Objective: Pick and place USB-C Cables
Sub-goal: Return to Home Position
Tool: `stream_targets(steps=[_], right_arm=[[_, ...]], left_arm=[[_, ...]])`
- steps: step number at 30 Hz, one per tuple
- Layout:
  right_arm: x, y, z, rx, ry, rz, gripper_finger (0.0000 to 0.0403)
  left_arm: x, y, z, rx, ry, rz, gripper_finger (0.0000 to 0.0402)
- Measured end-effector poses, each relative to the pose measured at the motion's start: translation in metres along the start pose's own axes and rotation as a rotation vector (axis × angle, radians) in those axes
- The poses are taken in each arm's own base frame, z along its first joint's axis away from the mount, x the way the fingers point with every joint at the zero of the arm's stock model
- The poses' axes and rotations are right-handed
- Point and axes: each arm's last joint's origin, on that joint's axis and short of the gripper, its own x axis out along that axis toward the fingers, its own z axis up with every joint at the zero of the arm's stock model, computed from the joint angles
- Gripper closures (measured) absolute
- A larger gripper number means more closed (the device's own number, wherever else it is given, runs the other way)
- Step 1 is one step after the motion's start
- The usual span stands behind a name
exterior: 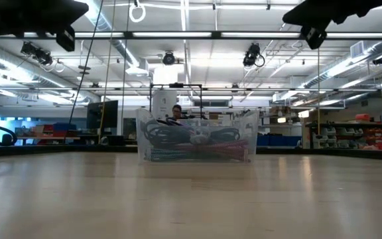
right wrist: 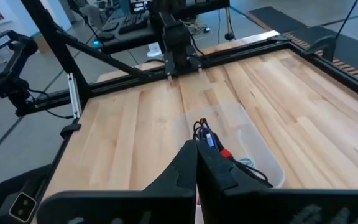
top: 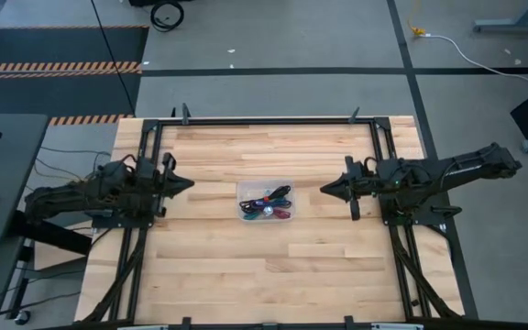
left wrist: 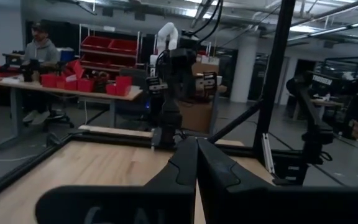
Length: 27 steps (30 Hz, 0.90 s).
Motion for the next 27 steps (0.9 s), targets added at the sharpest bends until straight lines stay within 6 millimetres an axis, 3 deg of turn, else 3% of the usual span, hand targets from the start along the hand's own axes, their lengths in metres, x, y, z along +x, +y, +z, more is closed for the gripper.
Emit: stream_targets(steps=[6, 13, 21, 27], right_arm=[[0.002, -0.001, -0.005, -0.014, -0.008, 0.005, 0.0398], [0.011, -0.005, -0.028, -0.054, -0.081, 0.067, 0.0398], [0.017, -0.019, -0.066, -0.037, -0.135, 0.084, 0.0398], [0.007, -0.029, -0.084, -0.025, -0.173, 0.074, 0.0398]], left_arm=[[0.001, -0.002, -0.014, -0.019, 0.032, 0.012, 0.0393], [0.001, -0.006, -0.038, -0.019, 0.045, 0.033, 0.0393], [0.000, -0.007, -0.044, 0.015, 0.069, 0.037, 0.0393], [0.000, -0.007, -0.047, 0.016, 0.106, 0.041, 0.0393]])
